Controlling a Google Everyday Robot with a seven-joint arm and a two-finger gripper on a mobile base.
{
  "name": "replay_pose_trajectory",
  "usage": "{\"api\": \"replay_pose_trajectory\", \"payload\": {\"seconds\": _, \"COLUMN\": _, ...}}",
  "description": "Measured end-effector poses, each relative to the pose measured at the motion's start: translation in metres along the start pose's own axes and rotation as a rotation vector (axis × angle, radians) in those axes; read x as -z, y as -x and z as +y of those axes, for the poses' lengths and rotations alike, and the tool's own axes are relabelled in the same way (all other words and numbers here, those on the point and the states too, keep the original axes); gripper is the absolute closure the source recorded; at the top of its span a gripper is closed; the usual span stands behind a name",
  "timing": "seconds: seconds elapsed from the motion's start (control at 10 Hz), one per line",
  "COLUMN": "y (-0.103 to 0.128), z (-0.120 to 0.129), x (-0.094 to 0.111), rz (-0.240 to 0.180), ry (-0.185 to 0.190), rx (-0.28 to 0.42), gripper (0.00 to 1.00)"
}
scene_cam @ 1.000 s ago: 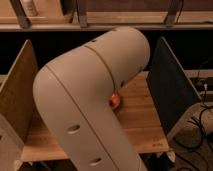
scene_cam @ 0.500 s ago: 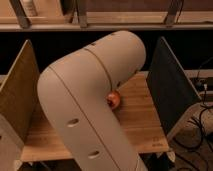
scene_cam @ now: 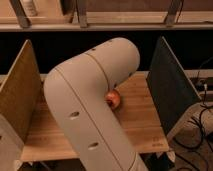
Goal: Stand the bottle upright
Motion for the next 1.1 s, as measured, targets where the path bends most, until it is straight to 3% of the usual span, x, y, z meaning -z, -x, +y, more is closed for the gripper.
{"api": "replay_pose_trajectory", "payload": {"seconds": 0.4, "y": 0.014, "z": 0.007, "x": -0.019, "rz": -0.042, "ry": -0.021, "rx": -0.034, "gripper": 0.2}}
{"api": "replay_pose_trajectory", "payload": {"seconds": 0.7, "y": 0.024, "z": 0.023, "x": -0.019, "rz": -0.067, "ry": 0.001, "rx": -0.081, "gripper": 0.2}}
{"api": "replay_pose_trajectory", "payload": {"seconds": 1.1, "y": 0.018, "z": 0.034, "x": -0.018, "rz": -0.063, "ry": 0.025, "rx": -0.103, "gripper": 0.2}}
